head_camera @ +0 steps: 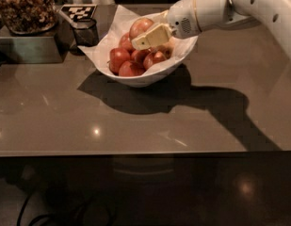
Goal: Pick apple from white bowl
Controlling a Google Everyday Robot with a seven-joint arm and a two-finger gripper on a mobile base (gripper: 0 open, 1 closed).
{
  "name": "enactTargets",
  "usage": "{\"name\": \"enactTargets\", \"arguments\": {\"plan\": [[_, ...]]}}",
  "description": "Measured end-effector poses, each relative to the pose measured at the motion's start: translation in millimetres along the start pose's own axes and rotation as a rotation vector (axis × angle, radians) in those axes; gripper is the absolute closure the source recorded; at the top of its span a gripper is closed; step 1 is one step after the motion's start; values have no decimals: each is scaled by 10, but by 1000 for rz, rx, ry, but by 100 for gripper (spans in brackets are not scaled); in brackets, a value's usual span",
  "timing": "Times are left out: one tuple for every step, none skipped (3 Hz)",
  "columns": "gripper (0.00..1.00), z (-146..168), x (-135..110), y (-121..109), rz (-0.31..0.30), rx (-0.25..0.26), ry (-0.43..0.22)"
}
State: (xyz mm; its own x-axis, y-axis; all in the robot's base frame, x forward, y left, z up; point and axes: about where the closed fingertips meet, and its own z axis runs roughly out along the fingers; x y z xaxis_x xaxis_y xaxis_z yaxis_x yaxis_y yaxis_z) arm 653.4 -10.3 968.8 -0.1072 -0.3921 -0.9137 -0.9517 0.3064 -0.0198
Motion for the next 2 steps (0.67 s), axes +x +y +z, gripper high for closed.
{"name": "enactTargets", "arguments": {"plan": [[100,-392,-214,259,-51,-3,-57],[100,-723,-321,472,-78,15,-73]]}}
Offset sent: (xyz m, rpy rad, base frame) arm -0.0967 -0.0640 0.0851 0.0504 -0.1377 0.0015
